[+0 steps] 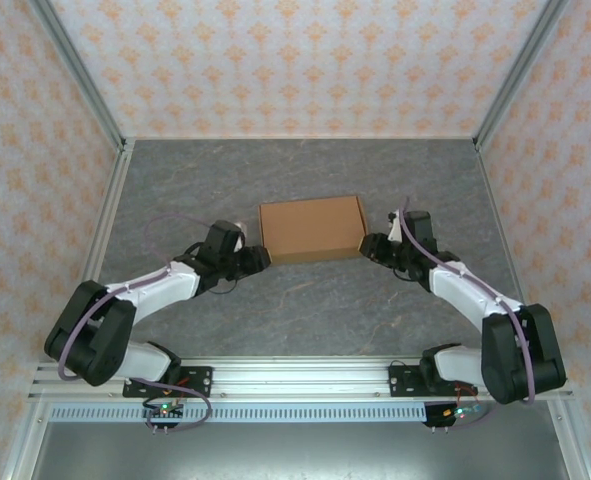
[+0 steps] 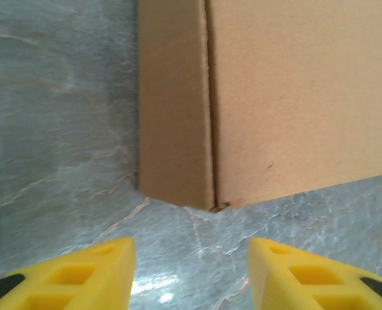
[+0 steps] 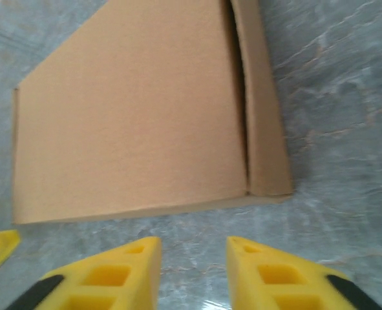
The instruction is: Fold the paper box
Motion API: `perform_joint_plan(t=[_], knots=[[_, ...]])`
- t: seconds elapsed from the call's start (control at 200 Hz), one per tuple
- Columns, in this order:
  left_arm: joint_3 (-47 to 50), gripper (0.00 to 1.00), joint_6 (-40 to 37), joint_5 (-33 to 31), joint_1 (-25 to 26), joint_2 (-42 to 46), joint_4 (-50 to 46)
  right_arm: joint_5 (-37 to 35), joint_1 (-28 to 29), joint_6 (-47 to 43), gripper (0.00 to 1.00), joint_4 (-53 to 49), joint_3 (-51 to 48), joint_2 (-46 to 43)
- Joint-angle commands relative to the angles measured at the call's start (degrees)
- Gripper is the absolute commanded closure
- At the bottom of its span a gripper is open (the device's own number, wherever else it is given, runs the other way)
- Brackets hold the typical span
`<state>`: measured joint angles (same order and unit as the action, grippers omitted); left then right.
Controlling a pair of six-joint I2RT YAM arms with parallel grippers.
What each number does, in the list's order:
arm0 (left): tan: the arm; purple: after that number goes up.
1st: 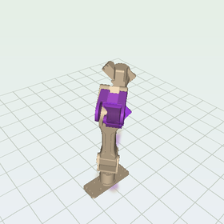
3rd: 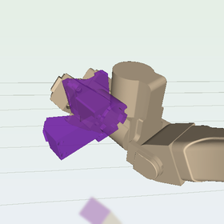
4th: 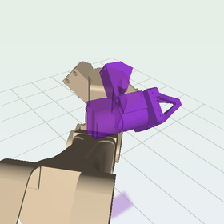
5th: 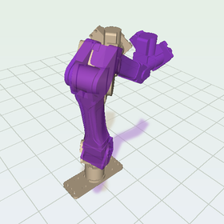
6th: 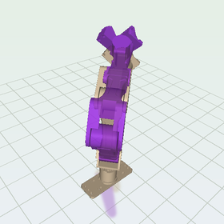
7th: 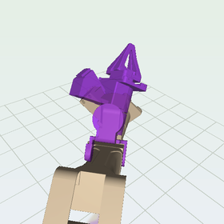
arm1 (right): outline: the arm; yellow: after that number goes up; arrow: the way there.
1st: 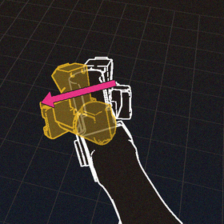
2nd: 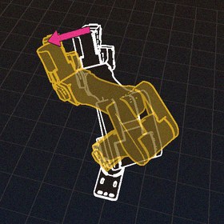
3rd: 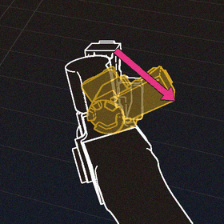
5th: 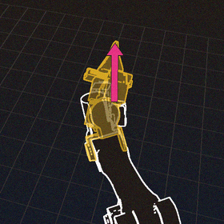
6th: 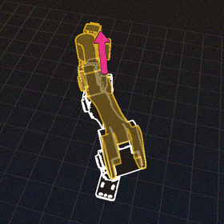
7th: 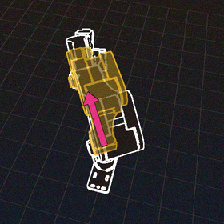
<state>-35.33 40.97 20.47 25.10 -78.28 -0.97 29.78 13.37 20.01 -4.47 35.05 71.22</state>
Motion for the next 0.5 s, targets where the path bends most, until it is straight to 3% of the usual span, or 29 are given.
perform_joint_plan(t=[0.0,0.18,0.495], knots=[[-2.52,0.46,-4.48,-7.78,-0.07,4.68,-5.94,-8.5,0.34,-4.32,0.59,-5.7,3.9,-2.56],[-7.26,0.39,-6.35,-7.24,-1.51,1.63,-5.27,-7.64,0.28,-6.18,0.42,-8.11,12.53,5.91],[-14.82,0.37,-4.38,2.66,-6.38,-12.71,-1.17,-1.72,-2.29,-6.21,0.32,-9.57,21.02,19.1]])
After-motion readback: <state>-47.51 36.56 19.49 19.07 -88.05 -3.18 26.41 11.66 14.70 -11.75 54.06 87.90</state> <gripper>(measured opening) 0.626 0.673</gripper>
